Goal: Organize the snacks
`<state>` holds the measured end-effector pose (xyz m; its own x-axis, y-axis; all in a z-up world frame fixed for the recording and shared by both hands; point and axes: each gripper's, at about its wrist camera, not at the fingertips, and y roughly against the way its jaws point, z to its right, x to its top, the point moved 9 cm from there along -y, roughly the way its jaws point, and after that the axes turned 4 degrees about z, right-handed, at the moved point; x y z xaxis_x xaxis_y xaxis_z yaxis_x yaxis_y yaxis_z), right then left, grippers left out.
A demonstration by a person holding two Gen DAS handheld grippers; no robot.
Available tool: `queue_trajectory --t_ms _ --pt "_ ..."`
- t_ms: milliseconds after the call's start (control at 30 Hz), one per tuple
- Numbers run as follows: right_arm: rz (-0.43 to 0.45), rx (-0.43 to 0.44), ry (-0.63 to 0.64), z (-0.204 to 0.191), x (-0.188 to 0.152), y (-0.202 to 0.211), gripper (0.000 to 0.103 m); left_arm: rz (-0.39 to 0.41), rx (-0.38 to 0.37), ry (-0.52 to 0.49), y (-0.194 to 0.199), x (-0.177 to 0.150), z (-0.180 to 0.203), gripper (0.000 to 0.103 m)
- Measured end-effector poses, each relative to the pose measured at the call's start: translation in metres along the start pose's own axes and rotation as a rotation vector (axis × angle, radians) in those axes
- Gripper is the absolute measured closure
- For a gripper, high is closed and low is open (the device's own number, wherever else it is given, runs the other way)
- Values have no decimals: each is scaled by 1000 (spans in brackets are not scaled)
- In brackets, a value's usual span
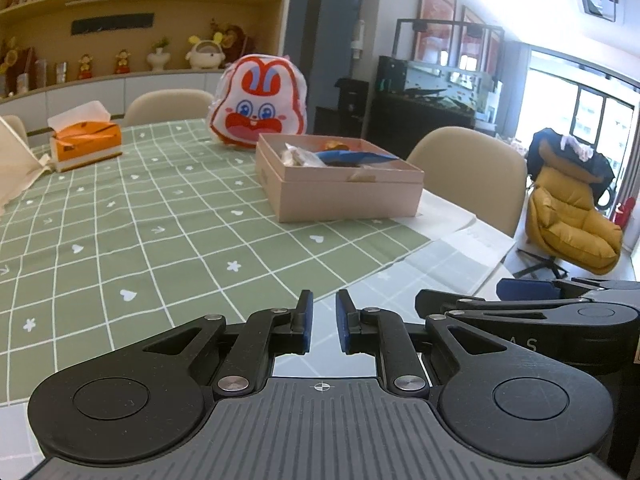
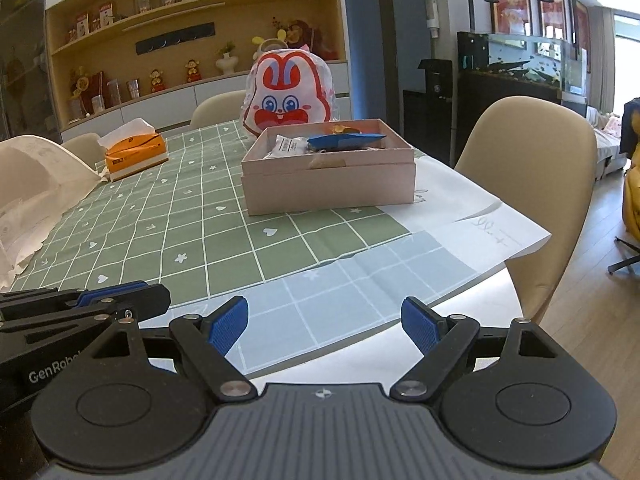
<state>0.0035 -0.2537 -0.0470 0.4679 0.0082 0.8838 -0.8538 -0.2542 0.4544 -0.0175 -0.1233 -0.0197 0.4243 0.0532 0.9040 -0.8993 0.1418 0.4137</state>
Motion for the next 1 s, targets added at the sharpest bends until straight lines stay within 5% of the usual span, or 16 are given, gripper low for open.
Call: queue_trajectory --t_ms 1000 --pt "2 -7 5 3 -2 2 19 -6 -24 -2 -1 -2 5 86"
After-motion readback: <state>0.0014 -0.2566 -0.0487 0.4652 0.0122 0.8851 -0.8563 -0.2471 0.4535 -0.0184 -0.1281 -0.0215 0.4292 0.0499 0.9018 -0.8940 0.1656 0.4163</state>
